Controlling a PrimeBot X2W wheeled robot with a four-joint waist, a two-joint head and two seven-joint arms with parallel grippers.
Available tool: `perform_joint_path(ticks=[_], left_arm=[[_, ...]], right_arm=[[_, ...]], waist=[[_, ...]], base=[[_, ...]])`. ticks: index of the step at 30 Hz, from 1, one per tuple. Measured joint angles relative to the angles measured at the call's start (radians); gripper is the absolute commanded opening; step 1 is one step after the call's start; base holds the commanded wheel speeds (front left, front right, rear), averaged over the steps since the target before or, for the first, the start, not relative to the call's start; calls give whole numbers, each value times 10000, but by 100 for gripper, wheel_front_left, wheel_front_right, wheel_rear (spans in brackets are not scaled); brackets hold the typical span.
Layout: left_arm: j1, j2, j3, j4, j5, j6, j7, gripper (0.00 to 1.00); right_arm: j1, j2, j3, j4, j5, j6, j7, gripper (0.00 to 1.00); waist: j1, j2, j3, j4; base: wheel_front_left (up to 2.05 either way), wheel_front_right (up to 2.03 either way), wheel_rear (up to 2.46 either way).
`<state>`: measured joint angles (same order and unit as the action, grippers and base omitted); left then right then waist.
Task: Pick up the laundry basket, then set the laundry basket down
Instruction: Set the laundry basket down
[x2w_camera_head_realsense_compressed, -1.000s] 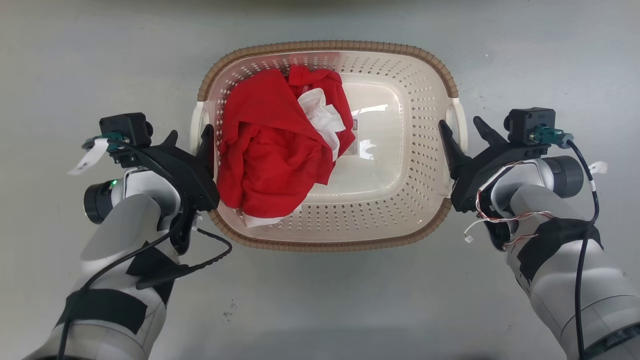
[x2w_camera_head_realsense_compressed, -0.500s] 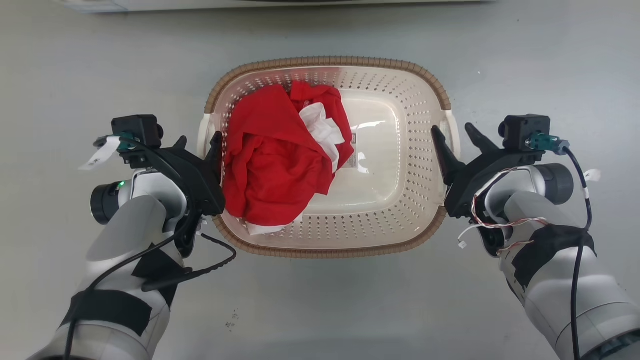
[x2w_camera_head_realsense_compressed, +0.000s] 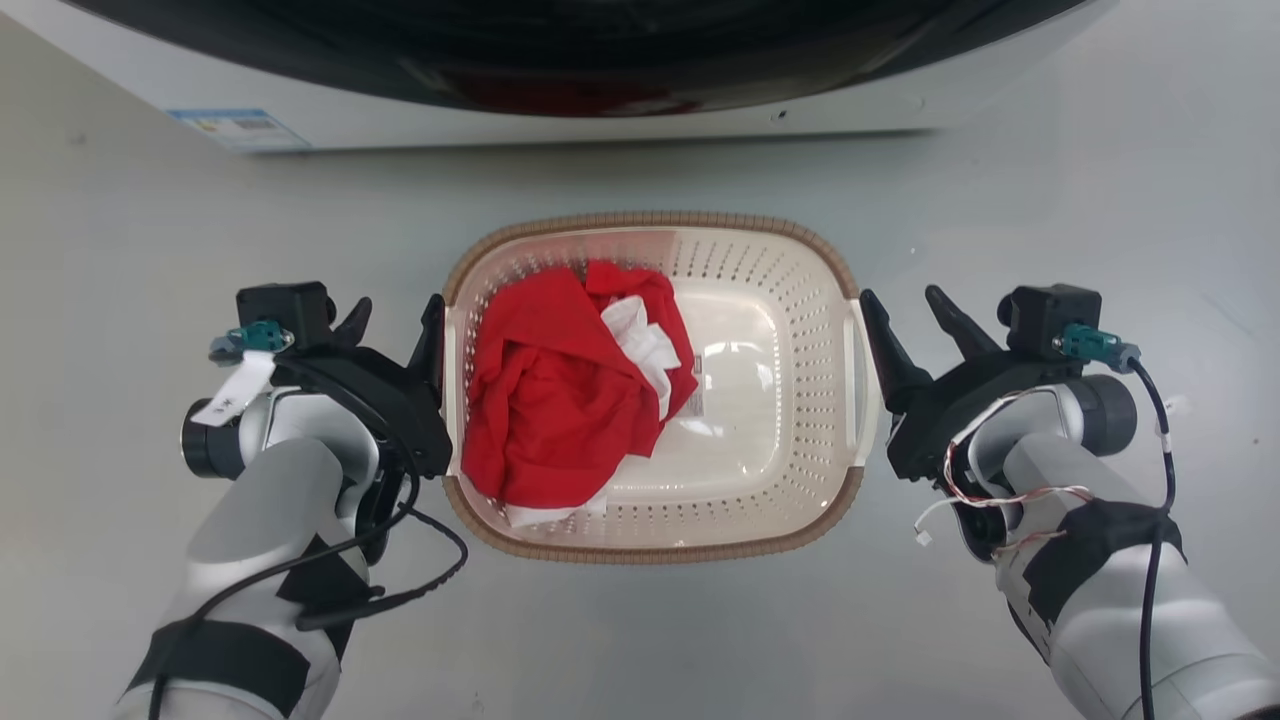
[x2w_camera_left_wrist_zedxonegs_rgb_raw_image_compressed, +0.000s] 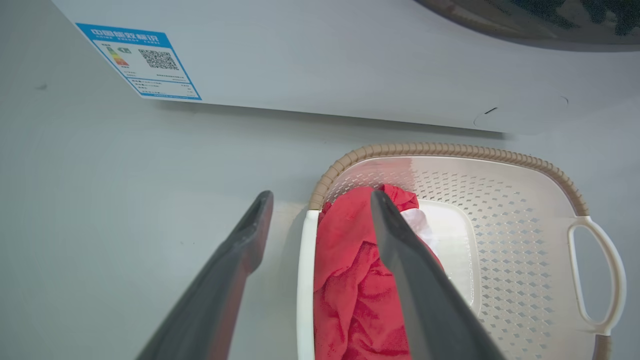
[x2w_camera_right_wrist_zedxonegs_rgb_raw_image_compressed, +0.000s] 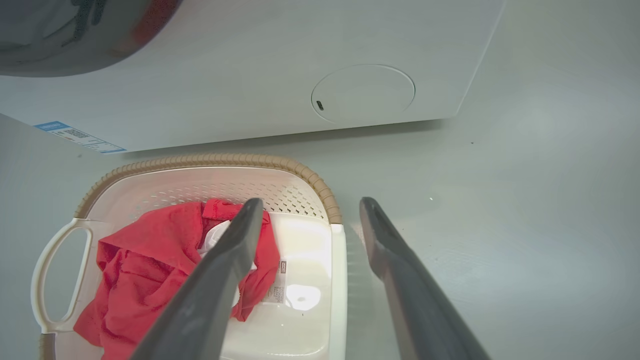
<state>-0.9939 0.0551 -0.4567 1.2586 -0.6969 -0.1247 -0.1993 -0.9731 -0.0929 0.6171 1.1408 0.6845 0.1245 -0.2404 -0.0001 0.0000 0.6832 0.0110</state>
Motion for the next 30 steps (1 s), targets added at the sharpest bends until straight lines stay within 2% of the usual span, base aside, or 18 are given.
perform_joint_path(ticks=[11,19,23,30], left_arm=[[1039,6,-268,-566,259,-33,-479,100],[2040,102,-316,-1315,403,-35,-504,100],[2589,280,-201,-1919,627,86,-504,100],[3800,485,25,-3191,970,625,-504,100]], right_arm=[[1158,-146,-301,-389,115,0,-90,100],[2069,-366,-690,-1212,4,-27,-90,100],[2649,-407,-811,-1655,-100,-201,-90,100],[3752,-746,-1195,-2462,-445,-625,-90,100]], waist=[[-1,0,-1569,-62],[0,0,-2744,-53],[-1,-1,-3334,-40],[-1,0,-4370,-12]], base=[[0,0,0],[0,0,0],[0,0,0],[0,0,0]])
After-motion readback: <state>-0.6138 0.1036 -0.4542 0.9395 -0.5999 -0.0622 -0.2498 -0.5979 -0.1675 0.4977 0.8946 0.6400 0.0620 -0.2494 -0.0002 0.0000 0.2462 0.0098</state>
